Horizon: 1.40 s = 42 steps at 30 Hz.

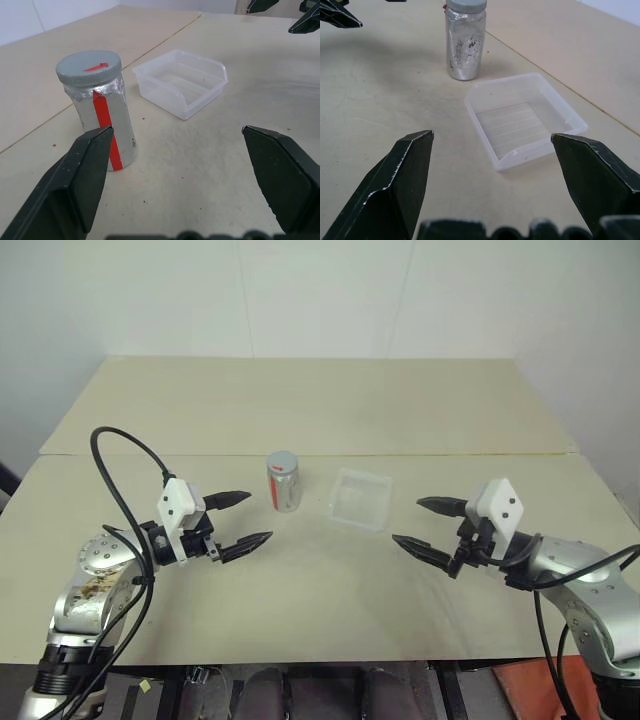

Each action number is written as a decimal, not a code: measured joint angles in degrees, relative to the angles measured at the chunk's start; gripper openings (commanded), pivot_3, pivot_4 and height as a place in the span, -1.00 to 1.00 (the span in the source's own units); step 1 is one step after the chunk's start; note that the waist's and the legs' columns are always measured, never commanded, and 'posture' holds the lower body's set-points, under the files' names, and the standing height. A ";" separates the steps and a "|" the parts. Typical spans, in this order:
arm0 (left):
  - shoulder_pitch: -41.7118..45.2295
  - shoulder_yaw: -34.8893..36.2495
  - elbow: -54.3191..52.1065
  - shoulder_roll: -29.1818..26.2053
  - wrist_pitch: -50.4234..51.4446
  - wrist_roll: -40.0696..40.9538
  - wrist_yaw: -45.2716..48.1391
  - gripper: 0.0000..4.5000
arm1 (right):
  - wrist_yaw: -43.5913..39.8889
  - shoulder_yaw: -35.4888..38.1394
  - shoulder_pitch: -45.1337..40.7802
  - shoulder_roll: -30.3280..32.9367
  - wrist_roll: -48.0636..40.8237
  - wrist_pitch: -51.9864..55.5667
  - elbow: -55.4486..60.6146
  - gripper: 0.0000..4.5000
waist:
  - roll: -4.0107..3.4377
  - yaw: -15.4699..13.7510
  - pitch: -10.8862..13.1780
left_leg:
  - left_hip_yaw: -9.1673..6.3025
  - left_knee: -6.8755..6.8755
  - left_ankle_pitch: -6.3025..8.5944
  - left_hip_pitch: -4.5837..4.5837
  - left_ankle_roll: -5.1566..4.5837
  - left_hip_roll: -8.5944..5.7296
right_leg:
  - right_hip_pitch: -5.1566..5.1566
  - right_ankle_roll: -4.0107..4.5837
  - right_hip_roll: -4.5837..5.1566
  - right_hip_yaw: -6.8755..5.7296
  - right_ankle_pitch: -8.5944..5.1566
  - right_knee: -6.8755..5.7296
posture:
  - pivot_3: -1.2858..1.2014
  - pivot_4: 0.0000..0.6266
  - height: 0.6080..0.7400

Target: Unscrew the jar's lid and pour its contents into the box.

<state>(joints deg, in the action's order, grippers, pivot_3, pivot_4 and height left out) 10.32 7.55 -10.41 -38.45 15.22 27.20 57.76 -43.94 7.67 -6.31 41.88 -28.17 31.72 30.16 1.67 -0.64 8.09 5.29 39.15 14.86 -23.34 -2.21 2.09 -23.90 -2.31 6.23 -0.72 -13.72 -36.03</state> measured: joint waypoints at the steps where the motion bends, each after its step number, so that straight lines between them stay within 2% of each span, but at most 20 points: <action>1: 0.00 0.00 0.00 0.00 0.00 0.00 -0.01 1.00 | 0.00 -0.02 0.00 0.00 0.00 0.00 0.00 0.94 | 0.00 0.00 0.00 | 0.00 0.00 0.00 0.00 0.00 0.00 | 0.00 0.00 0.00 0.00 0.00 0.00 | 0.03 -0.52 1.00; 12: 0.94 -0.55 0.37 1.50 -0.14 -2.02 -3.21 1.00 | 0.24 -0.03 0.08 -0.01 0.15 -0.02 0.05 0.94 | 0.00 -0.02 0.00 | 0.00 0.00 0.00 0.00 0.00 -0.01 | 0.01 0.00 0.00 0.00 0.00 0.00 | 0.03 -0.52 1.00; 21: 5.52 -6.51 2.87 12.91 0.14 -12.09 -19.96 1.00 | 0.60 -0.12 0.08 -0.11 0.48 -0.12 0.32 0.94 | 0.01 -0.14 -0.01 | -0.12 0.04 0.02 0.04 -0.04 -0.03 | 0.21 -0.02 0.00 -0.08 0.01 0.09 | 0.03 -0.52 1.00; 24: 6.73 -7.23 4.90 14.57 0.20 -14.31 -23.41 1.00 | 0.71 -0.11 0.08 -0.11 0.48 -0.12 0.51 0.94 | 0.01 -0.02 -0.01 | -0.11 0.04 0.01 0.08 -0.02 -0.03 | 0.21 -0.02 0.00 -0.05 0.01 0.06 | 0.03 -0.52 1.00; 32: 10.45 -7.74 11.81 20.64 -0.70 -17.92 -29.88 1.00 | 0.80 -0.08 0.14 -0.11 0.48 -0.13 0.96 0.94 | 0.02 -0.14 -0.01 | -0.19 0.05 0.02 0.12 -0.03 -0.05 | 0.34 -0.03 0.00 -0.13 0.02 0.12 | 0.03 -0.52 1.00; 42: 15.85 -7.50 21.61 26.71 -5.30 -18.08 -33.35 1.00 | 0.81 0.15 0.96 -0.10 0.51 -0.15 1.95 0.94 | 0.03 -0.09 -0.01 | -0.24 0.08 0.02 0.12 -0.04 -0.06 | 0.39 -0.03 0.01 -0.17 0.02 0.15 | 0.03 -0.52 1.00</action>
<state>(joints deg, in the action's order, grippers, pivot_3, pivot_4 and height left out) 26.17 0.05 11.20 -11.74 9.92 9.13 24.41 -43.13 7.81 -5.35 41.78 -27.66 31.57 32.11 1.71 -0.73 8.09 5.05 39.23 14.88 -23.22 -2.25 2.03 -23.51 -2.34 6.24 -0.89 -13.70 -35.87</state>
